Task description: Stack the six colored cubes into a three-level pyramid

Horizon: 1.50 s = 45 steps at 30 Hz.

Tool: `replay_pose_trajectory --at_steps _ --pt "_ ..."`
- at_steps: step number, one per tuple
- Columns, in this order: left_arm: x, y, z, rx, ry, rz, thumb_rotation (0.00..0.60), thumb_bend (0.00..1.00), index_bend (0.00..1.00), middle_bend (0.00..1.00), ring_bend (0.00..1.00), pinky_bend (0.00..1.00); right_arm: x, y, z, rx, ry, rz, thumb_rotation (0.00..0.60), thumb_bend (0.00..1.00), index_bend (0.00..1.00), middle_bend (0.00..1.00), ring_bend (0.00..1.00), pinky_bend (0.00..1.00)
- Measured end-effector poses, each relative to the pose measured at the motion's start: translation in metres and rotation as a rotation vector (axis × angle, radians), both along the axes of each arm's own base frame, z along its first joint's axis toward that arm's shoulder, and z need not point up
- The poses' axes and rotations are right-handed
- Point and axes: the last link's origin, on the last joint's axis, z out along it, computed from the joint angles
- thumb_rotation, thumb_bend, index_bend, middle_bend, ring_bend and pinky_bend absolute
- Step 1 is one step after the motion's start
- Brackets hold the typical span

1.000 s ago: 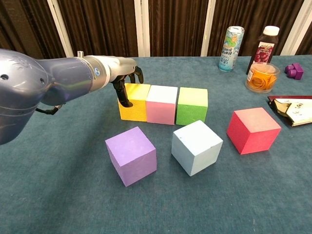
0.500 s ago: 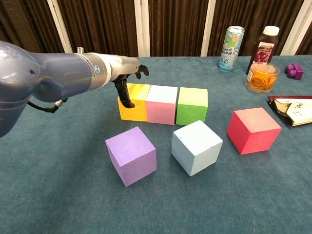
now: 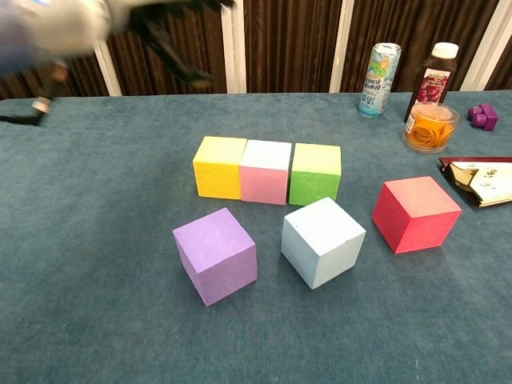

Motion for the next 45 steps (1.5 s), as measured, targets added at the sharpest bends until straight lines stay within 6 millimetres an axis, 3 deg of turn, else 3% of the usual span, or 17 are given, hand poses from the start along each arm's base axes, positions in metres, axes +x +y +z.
replay_pose_trajectory --at_steps 5,8,17,21,27,39,45 --pt "-0.056 -0.023 0.059 0.093 0.024 -0.025 0.6 0.35 0.11 0.02 0.0 0.0 0.007 -0.009 -0.011 0.106 -0.084 0.022 0.6 0.16 0.0 0.03 0.02 0.0" --pt "-0.088 -0.042 0.079 0.111 -0.028 -0.025 0.6 0.34 0.11 0.02 0.0 0.0 0.019 -0.021 -0.014 0.197 -0.123 0.056 0.6 0.16 0.0 0.03 0.02 0.0" --pt "-0.2 -0.116 0.132 0.258 -0.122 0.004 0.6 0.34 0.11 0.01 0.0 0.0 0.075 -0.051 -0.03 0.405 -0.136 0.135 0.6 0.16 0.0 0.04 0.02 0.0" --pt "-0.232 -0.145 0.135 0.321 -0.126 0.031 0.6 0.34 0.11 0.01 0.0 0.0 0.086 -0.064 -0.041 0.489 -0.126 0.127 0.6 0.16 0.0 0.04 0.02 0.0" --pt "-0.253 -0.165 0.117 0.328 -0.155 0.054 0.6 0.34 0.11 0.01 0.0 0.0 0.098 -0.085 -0.064 0.542 -0.086 0.143 0.6 0.15 0.02 0.1 0.03 0.0" --pt "-0.252 -0.165 0.103 0.334 -0.079 0.05 0.6 0.34 0.11 0.02 0.0 0.0 0.113 -0.108 -0.09 0.582 -0.075 0.207 0.6 0.15 0.11 0.12 0.04 0.0" --pt "-0.253 -0.162 0.1 0.344 -0.074 0.067 0.6 0.34 0.11 0.03 0.0 0.0 0.124 -0.114 -0.101 0.607 -0.073 0.237 0.6 0.16 0.15 0.18 0.06 0.0"
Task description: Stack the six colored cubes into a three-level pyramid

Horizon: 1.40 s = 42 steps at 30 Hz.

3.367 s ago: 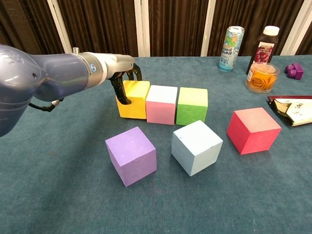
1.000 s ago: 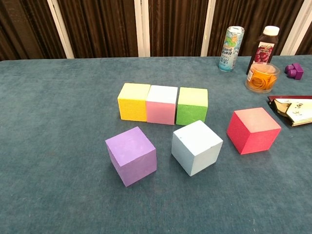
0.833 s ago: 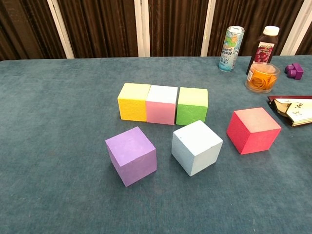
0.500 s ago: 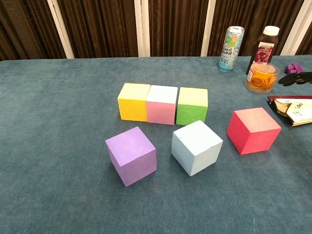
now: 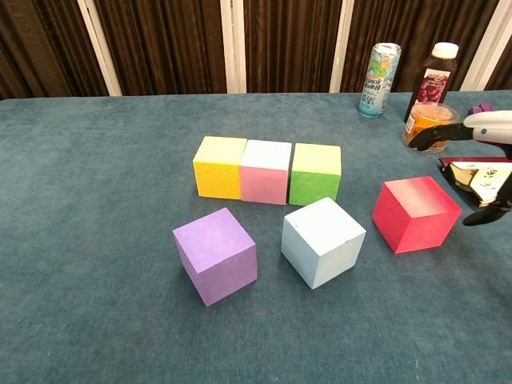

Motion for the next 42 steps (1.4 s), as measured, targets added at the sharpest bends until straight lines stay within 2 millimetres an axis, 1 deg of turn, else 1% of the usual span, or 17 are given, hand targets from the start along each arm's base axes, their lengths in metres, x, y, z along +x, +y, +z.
replay_pose_trajectory --at_steps 4,7,12,16,18,20,22,30,37,42 --pt "0.0 0.003 -0.001 0.016 -0.009 0.003 0.6 0.34 0.11 0.04 0.0 0.0 0.003 -0.004 -0.007 0.0 -0.005 0.017 0.6 0.16 0.2 0.22 0.08 0.0" --pt "-0.001 0.004 -0.003 0.014 -0.01 0.011 0.6 0.34 0.11 0.04 0.0 0.0 0.004 -0.006 -0.011 -0.002 -0.013 0.027 0.6 0.16 0.21 0.24 0.09 0.0" --pt "-0.001 0.006 -0.004 0.017 -0.021 0.015 0.6 0.34 0.12 0.04 0.0 0.0 0.005 -0.011 -0.018 0.008 -0.005 0.038 0.6 0.16 0.21 0.25 0.09 0.0" --pt "-0.001 0.006 -0.006 0.023 -0.025 0.019 0.6 0.34 0.12 0.04 0.0 0.0 0.007 -0.013 -0.022 0.014 -0.004 0.04 0.6 0.16 0.23 0.26 0.1 0.0" --pt "-0.001 0.006 -0.006 0.023 -0.027 0.025 0.6 0.34 0.12 0.04 0.0 0.0 0.007 -0.014 -0.023 0.014 -0.002 0.043 0.6 0.18 0.25 0.27 0.11 0.0" --pt "-0.001 0.007 -0.006 0.024 -0.031 0.029 0.6 0.34 0.13 0.04 0.0 0.0 0.008 -0.015 -0.024 0.014 0.0 0.046 0.6 0.22 0.28 0.28 0.12 0.0" --pt "-0.002 0.007 -0.007 0.023 -0.035 0.034 0.6 0.34 0.13 0.04 0.0 0.0 0.008 -0.016 -0.024 0.008 -0.007 0.046 0.6 0.23 0.28 0.29 0.12 0.0" --pt "-0.002 0.008 -0.008 0.024 -0.061 0.062 0.6 0.34 0.14 0.04 0.0 0.0 0.004 -0.018 -0.026 0.003 -0.011 0.039 0.6 0.24 0.28 0.29 0.12 0.0" --pt "-0.001 0.007 -0.009 0.029 -0.08 0.066 0.6 0.34 0.15 0.03 0.0 0.0 0.004 -0.018 -0.027 0.005 -0.005 0.041 0.6 0.24 0.29 0.35 0.16 0.0" --pt "-0.002 0.008 -0.009 0.03 -0.091 0.079 0.6 0.34 0.15 0.03 0.0 0.0 0.004 -0.018 -0.027 0.001 -0.007 0.046 0.6 0.24 0.31 0.37 0.18 0.0"
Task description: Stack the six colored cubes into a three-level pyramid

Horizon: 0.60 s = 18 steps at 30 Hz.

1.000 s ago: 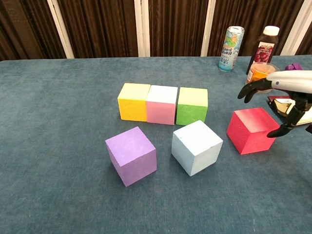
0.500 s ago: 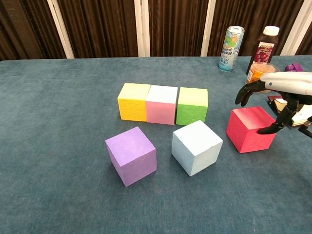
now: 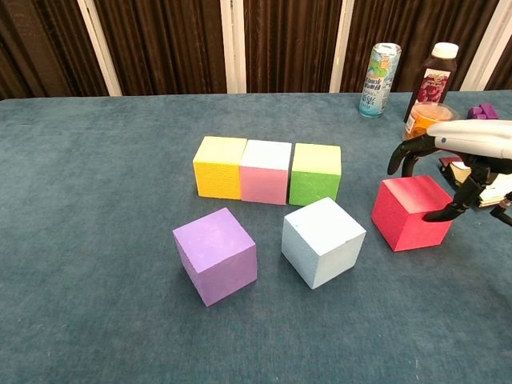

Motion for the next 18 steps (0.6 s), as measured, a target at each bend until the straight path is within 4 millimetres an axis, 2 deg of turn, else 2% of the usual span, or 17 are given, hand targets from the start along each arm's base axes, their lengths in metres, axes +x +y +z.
replay_pose_trajectory --at_steps 8,18 --pt "-0.0001 0.0005 -0.0001 -0.007 -0.004 0.008 0.6 0.34 0.15 0.03 0.0 0.0 0.0006 0.0009 -0.001 -0.002 0.0 0.005 0.6 0.24 0.39 0.38 0.18 0.0" --pt "-0.0009 0.0013 0.0022 0.011 -0.005 0.01 0.6 0.34 0.15 0.03 0.0 0.0 0.0045 0.002 0.003 -0.009 -0.014 0.018 0.6 0.24 0.4 0.39 0.19 0.0"
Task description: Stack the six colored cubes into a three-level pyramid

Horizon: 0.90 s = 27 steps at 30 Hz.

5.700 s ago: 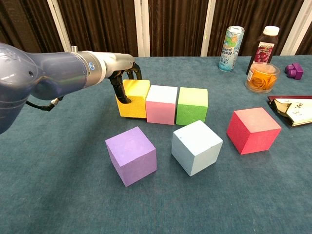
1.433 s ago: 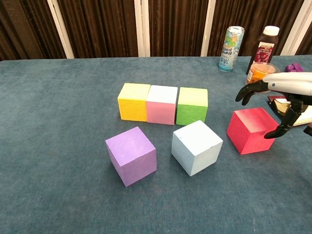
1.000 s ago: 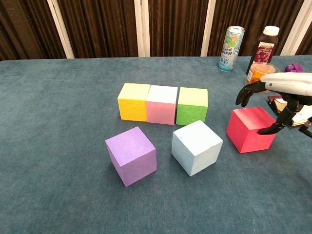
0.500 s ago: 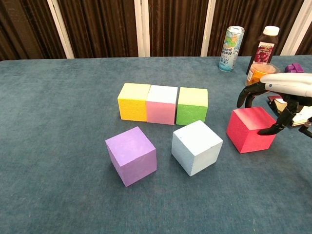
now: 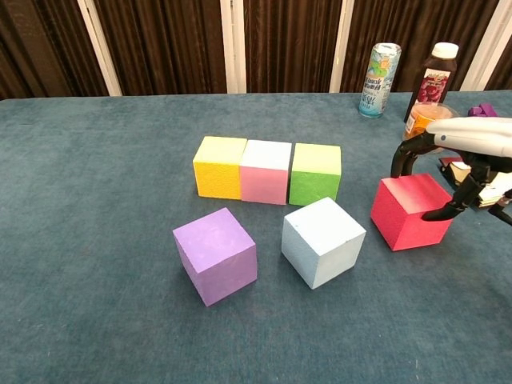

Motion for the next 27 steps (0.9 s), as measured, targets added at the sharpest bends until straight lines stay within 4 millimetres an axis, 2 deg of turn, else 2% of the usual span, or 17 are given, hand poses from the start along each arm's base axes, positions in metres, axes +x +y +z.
replay_pose_trajectory --at_steps 5,14,21,27 --pt "-0.001 0.001 0.0 0.0 0.018 0.001 0.6 0.34 0.15 0.03 0.0 0.0 0.006 0.002 0.01 -0.01 -0.006 0.011 0.6 0.24 0.4 0.39 0.19 0.0" --pt "-0.005 0.006 0.002 0.063 0.124 0.024 0.6 0.34 0.15 0.03 0.0 0.0 0.029 -0.003 0.05 -0.048 -0.021 -0.022 0.6 0.24 0.4 0.4 0.19 0.0" --pt "-0.009 0.008 0.003 0.105 0.213 0.07 0.6 0.34 0.15 0.03 0.0 0.0 0.058 -0.022 0.069 -0.056 -0.034 -0.103 0.6 0.24 0.4 0.4 0.2 0.0" --pt "-0.01 0.01 0.003 0.113 0.215 0.101 0.6 0.35 0.15 0.03 0.0 0.0 0.093 -0.041 0.073 -0.075 -0.012 -0.139 0.6 0.24 0.4 0.41 0.21 0.0"
